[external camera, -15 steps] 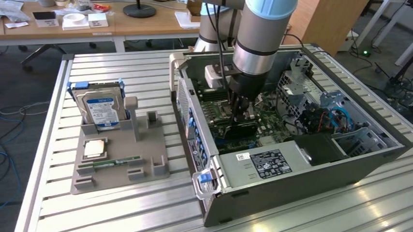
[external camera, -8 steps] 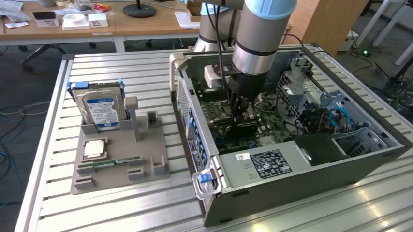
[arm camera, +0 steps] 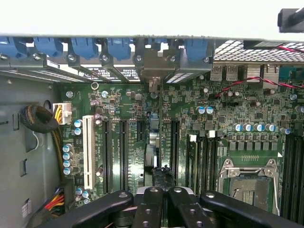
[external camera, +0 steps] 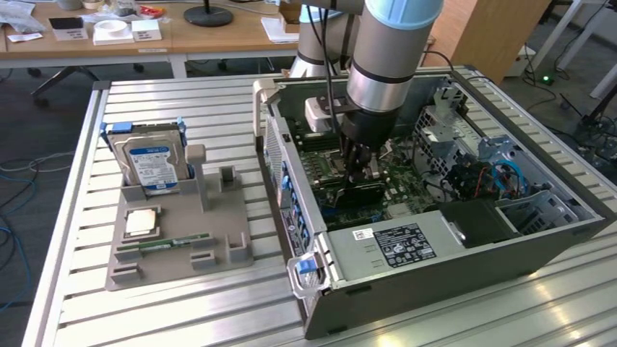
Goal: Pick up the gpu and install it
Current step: 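Press down on the gpu until it lock into place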
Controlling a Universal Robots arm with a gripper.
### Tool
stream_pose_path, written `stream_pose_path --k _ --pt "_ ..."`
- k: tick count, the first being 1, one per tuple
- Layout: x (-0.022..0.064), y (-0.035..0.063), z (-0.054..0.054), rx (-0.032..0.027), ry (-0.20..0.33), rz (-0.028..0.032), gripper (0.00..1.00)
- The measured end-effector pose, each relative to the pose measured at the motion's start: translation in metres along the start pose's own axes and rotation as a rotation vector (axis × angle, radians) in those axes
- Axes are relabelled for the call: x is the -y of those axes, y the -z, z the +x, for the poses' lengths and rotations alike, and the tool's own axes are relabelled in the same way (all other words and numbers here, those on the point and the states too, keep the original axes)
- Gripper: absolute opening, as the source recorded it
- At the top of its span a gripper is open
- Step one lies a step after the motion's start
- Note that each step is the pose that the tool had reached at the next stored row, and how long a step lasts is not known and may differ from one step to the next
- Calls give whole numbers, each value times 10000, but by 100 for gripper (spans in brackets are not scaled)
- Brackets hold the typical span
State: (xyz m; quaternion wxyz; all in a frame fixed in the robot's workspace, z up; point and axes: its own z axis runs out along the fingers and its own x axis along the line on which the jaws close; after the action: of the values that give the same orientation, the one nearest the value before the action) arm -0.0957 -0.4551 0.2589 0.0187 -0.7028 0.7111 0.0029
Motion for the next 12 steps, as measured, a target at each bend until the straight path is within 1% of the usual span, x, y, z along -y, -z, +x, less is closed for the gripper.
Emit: stream_pose_path --k 12 --pt "-7 0 0 -1 0 0 11"
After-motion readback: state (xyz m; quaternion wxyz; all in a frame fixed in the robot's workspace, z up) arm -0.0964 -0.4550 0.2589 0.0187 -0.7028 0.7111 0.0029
